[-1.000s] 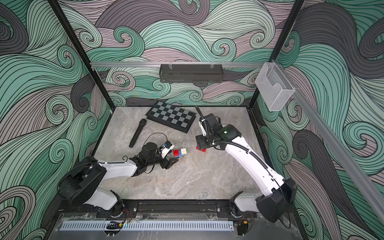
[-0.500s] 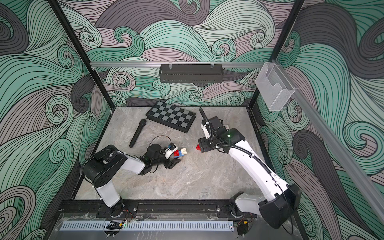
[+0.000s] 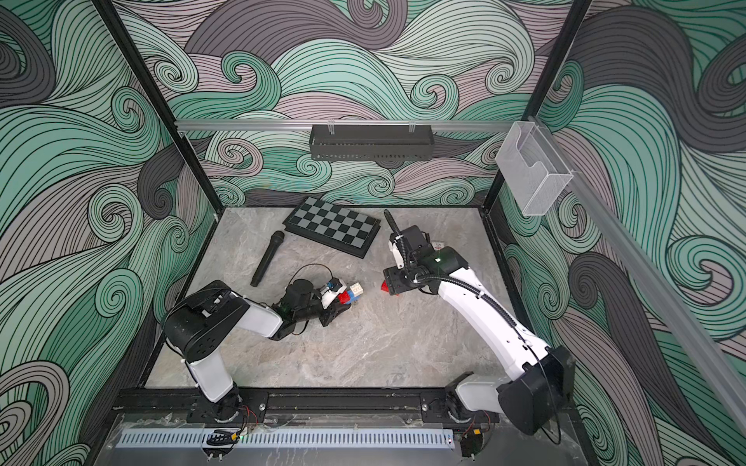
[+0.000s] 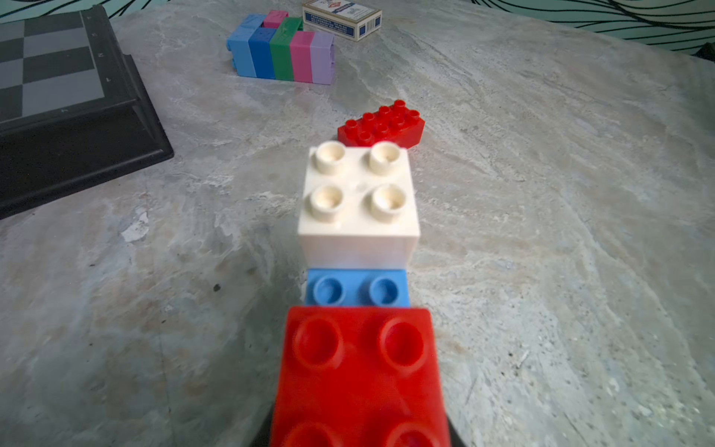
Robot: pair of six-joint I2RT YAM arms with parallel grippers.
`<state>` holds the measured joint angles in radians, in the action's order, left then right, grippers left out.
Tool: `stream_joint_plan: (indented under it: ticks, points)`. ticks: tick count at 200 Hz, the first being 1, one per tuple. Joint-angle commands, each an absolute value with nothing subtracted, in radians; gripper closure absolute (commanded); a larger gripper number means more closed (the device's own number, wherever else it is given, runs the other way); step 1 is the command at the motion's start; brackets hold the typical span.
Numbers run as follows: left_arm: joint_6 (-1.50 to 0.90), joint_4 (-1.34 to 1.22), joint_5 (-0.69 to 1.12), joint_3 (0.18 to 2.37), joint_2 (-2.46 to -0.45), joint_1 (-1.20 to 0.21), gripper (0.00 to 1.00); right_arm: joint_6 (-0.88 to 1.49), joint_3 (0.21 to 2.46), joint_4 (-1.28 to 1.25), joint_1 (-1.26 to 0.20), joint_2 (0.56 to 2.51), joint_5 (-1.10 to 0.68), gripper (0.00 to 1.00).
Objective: Assemble the letter p with lego
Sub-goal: Pick up the lego brick from the center of the board.
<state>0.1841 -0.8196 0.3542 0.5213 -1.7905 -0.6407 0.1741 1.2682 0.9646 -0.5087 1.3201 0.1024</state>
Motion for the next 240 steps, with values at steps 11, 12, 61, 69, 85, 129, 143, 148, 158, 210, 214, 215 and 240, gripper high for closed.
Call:
stream_joint_plan:
  ticks: [11,12,61,69,85,129,143,148,158,210,214,215,240]
  points:
    - [0.193,-0.857,0.39,0.519,-1.801,-0.647,0.9,0.093,1.227,0.892,-0.482,1.35,0.1,0.31]
    - [0.194,-0.858,0.391,0.519,-1.802,-0.647,0.91,0.09,1.225,0.89,-0.481,1.351,0.1,0.31]
    - [0.248,-0.845,0.444,0.532,-1.817,-0.647,0.96,-0.268,1.126,0.736,-0.436,1.401,0.04,0.32]
    - [0.263,-0.822,0.454,0.542,-1.821,-0.647,0.97,-0.352,1.101,0.707,-0.434,1.41,0.034,0.32]
    - [0.293,-0.76,0.468,0.565,-1.824,-0.647,0.97,-0.522,1.09,0.694,-0.428,1.456,-0.035,0.32]
    - [0.343,-0.668,0.468,0.6,-1.834,-0.647,0.97,-0.795,1.19,0.716,-0.371,1.663,-0.142,0.31]
    - [0.352,-0.653,0.469,0.611,-1.846,-0.647,0.97,-0.839,1.234,0.74,-0.353,1.729,-0.143,0.31]
    - [0.352,-0.649,0.469,0.615,-1.85,-0.647,0.97,-0.851,1.245,0.742,-0.35,1.751,-0.136,0.31]
    - [0.354,-0.642,0.468,0.621,-1.857,-0.646,0.97,-0.874,1.262,0.746,-0.345,1.785,-0.125,0.31]
    - [0.353,-0.624,0.457,0.635,-1.885,-0.644,0.98,-0.874,1.323,0.748,-0.328,1.885,-0.138,0.33]
    - [0.353,-0.62,0.456,0.636,-1.888,-0.644,0.98,-0.869,1.327,0.749,-0.328,1.889,-0.14,0.33]
    - [0.353,-0.62,0.456,0.636,-1.889,-0.644,0.98,-0.869,1.328,0.749,-0.328,1.89,-0.141,0.33]
    - [0.353,-0.612,0.457,0.646,-1.904,-0.643,0.99,-0.832,1.346,0.749,-0.33,1.922,-0.142,0.35]
